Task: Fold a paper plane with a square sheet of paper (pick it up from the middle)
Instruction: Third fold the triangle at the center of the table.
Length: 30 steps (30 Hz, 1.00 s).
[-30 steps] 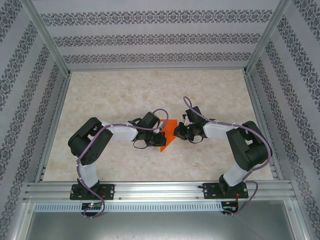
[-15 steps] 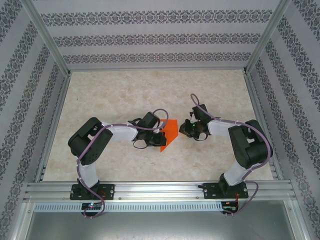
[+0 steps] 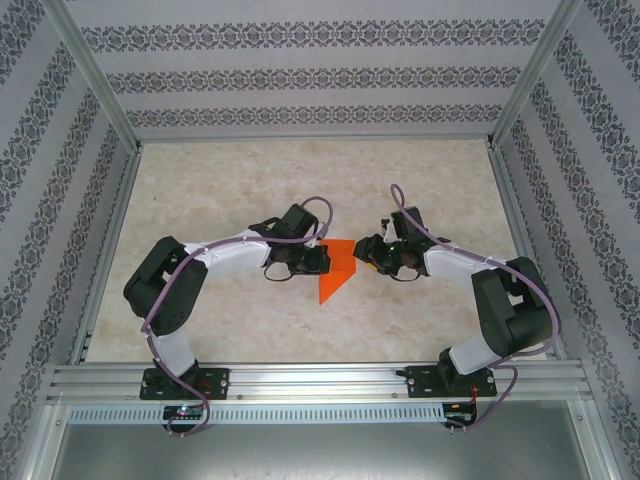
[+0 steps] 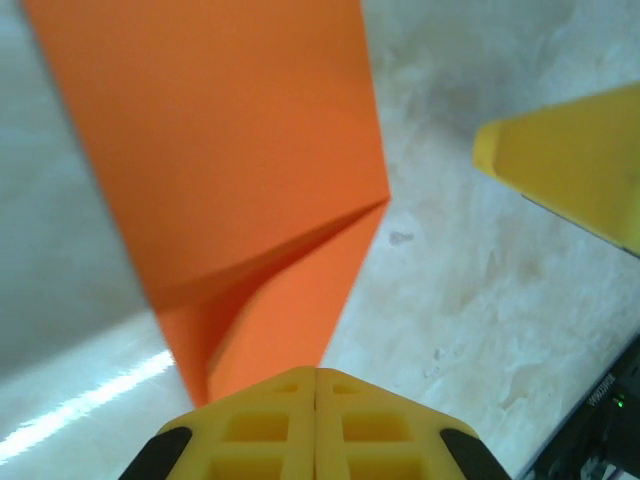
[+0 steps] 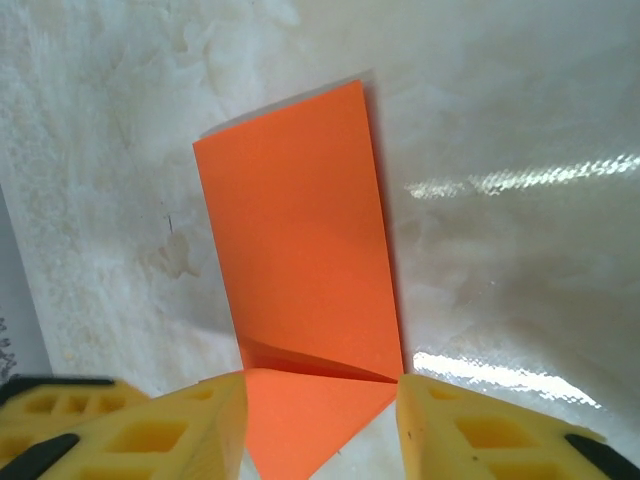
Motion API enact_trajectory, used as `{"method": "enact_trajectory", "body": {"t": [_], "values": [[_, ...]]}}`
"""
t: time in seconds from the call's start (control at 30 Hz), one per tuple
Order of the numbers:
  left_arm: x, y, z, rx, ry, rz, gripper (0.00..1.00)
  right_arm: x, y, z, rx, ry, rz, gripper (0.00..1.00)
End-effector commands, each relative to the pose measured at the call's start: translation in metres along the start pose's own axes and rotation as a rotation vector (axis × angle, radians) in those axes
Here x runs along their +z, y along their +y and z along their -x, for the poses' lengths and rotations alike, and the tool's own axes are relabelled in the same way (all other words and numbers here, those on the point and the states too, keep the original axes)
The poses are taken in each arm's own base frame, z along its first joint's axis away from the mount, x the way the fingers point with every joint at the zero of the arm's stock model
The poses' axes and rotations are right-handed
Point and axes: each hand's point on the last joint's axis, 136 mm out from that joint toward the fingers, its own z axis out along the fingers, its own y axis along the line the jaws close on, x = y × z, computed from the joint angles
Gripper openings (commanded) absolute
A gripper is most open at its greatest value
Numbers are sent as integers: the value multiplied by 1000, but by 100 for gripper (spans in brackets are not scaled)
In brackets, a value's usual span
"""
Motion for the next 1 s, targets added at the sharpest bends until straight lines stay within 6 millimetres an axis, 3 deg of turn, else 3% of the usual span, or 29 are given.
{"method": "enact_trajectory", "body": {"t": [0.0, 0.2, 0.43, 0.97], "values": [[5, 18, -3, -26, 20, 38, 6, 6, 3, -9, -6, 35, 40, 45], [8, 15, -6, -32, 31, 3, 5, 12, 4, -17, -5, 60, 39, 46], [-12, -6, -3, 8, -6, -61, 9, 17, 3, -22, -9, 75, 26, 47], [28, 25, -6, -40, 43, 8, 4, 22, -2, -25, -8, 83, 2, 49]]}}
